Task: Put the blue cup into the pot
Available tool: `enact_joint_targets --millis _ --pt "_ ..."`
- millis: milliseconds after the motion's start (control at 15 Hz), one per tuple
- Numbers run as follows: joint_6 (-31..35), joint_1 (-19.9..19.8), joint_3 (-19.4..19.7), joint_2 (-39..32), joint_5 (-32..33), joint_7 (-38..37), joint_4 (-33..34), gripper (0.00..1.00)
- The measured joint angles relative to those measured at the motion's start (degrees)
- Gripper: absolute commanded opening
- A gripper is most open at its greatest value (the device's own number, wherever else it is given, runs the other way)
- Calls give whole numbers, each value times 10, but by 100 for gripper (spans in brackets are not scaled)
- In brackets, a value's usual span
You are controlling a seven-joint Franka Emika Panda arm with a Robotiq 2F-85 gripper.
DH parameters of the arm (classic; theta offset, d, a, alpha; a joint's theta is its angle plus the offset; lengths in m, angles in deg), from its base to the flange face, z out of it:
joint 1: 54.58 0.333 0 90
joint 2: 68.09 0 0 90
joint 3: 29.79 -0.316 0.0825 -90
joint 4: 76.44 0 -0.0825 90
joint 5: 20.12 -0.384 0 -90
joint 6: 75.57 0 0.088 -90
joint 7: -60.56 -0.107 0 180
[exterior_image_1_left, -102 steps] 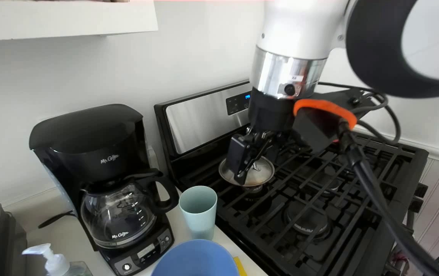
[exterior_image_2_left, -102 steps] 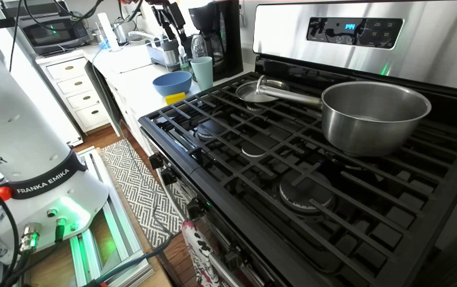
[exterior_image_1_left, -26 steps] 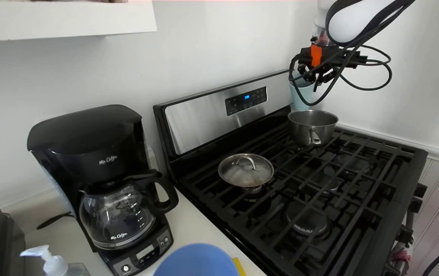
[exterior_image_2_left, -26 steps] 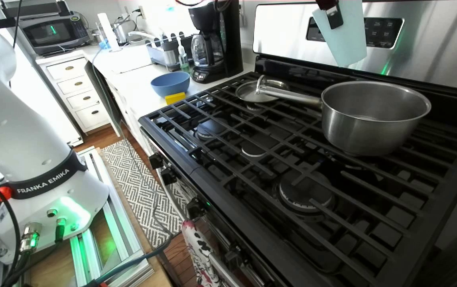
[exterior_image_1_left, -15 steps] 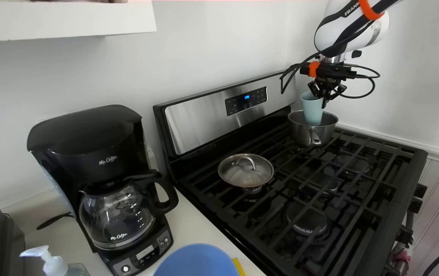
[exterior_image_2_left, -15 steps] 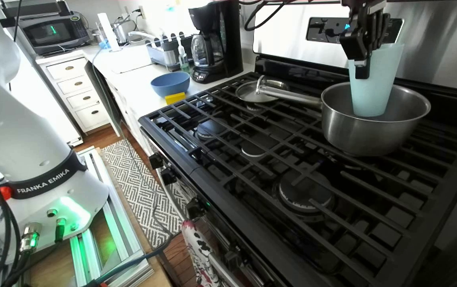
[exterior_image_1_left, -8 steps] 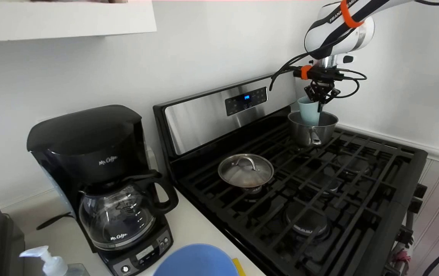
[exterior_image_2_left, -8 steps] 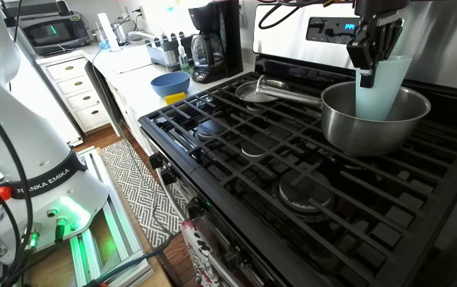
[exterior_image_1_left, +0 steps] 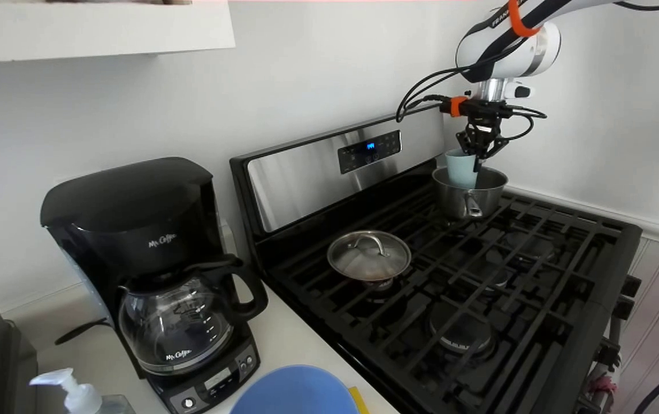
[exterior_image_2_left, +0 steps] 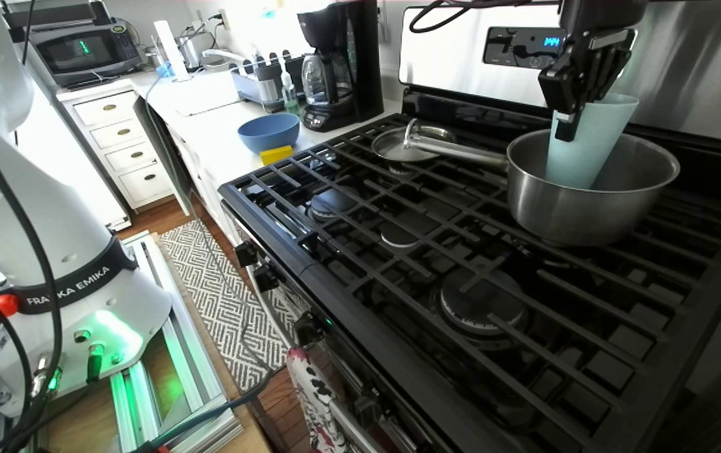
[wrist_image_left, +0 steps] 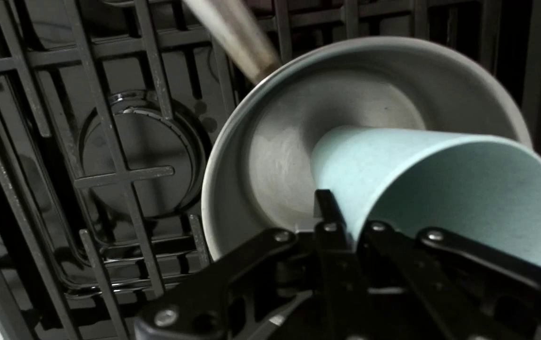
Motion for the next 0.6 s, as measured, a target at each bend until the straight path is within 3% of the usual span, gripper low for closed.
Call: enact_joint_targets --millis 600 --pt "25 -10 0 -1 -19 26 -5 1"
